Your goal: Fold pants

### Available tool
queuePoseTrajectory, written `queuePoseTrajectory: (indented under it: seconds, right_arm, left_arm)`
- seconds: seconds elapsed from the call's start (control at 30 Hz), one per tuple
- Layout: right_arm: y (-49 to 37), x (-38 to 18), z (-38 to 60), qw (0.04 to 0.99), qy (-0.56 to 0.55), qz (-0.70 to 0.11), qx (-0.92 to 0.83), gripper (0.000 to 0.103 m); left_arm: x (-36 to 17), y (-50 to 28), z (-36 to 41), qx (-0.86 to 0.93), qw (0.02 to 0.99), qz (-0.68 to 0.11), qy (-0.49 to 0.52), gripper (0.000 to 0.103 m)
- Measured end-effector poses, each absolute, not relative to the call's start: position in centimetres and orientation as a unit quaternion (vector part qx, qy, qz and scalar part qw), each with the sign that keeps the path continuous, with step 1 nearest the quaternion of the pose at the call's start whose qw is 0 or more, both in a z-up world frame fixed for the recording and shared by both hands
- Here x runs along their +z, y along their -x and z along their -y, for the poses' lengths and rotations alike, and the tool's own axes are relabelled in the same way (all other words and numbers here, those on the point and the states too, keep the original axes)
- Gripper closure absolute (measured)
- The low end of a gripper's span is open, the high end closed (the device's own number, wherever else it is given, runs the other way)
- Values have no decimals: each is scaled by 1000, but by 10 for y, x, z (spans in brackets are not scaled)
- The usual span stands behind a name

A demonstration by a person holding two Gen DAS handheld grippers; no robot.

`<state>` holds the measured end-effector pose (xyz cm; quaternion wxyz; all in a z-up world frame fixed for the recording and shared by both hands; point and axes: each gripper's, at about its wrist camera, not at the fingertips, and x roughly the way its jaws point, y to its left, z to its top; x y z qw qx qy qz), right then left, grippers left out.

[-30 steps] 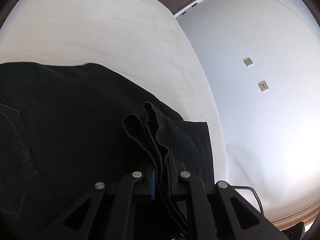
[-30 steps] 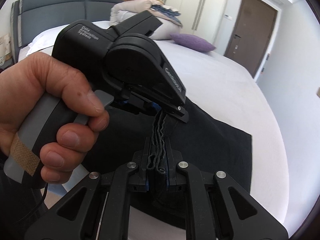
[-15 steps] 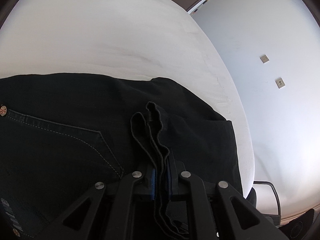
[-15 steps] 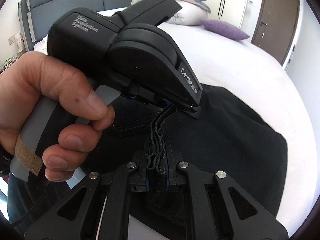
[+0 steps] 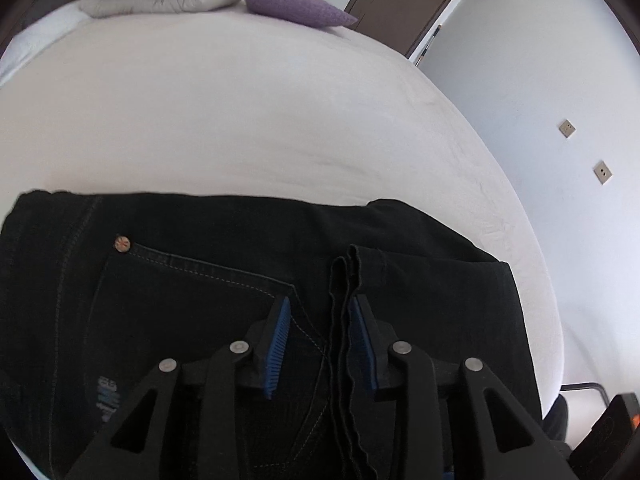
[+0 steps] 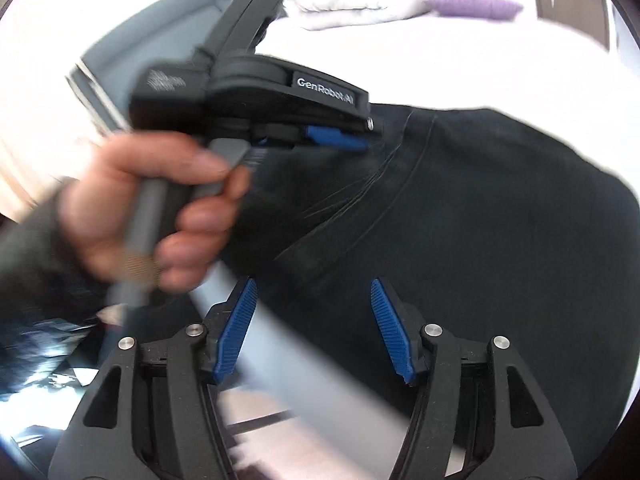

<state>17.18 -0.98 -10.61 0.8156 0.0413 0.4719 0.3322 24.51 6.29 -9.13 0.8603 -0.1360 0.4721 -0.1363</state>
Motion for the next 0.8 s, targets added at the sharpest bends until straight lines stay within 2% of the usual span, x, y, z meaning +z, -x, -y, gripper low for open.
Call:
queuePoseTrajectory:
  seconds: [0.1, 0.17, 0.2, 0.27, 0.3, 0.37, 0.53, 0.63, 0.7, 0.8]
  right_arm:
    - [-168, -93, 68, 803, -144, -470, 336, 46]
    - [-166, -91, 114, 799, -215, -462, 320, 62]
    - [-171, -91, 139, 796, -249, -460, 304, 76]
    - [-190, -94, 188, 792, -304, -455, 270, 82]
    - [-191, -99, 208, 786, -323, -457, 262, 89]
    - [-215, -101, 240, 777, -350, -461, 246, 89]
    - [-271, -98, 274, 754, -397, -464, 244, 89]
    - [-306, -123, 286, 738, -404, -486, 237, 89]
    - [-325, -162, 302, 727, -401, -514, 216, 90]
    - [-314, -180, 290, 717, -408, -515, 232, 92]
  left_arm:
    - [-79, -226, -34, -129, 879, -455, 61, 67]
    - [-81, -209, -15, -123, 886, -448, 13, 66]
    - [-85, -204, -6, -116, 885, -451, -5, 62]
    - [-106, -200, 6, -95, 874, -475, -41, 61]
    - [-115, -199, 10, -91, 872, -479, -45, 60]
    - [-118, -191, 11, -85, 883, -456, -72, 57]
    - [-124, -187, 18, -67, 883, -453, -104, 57]
    - [-121, -189, 16, -68, 881, -457, -98, 57]
    - [-121, -190, 17, -67, 880, -459, -99, 57]
    - [-123, -195, 20, -65, 880, -460, -100, 57]
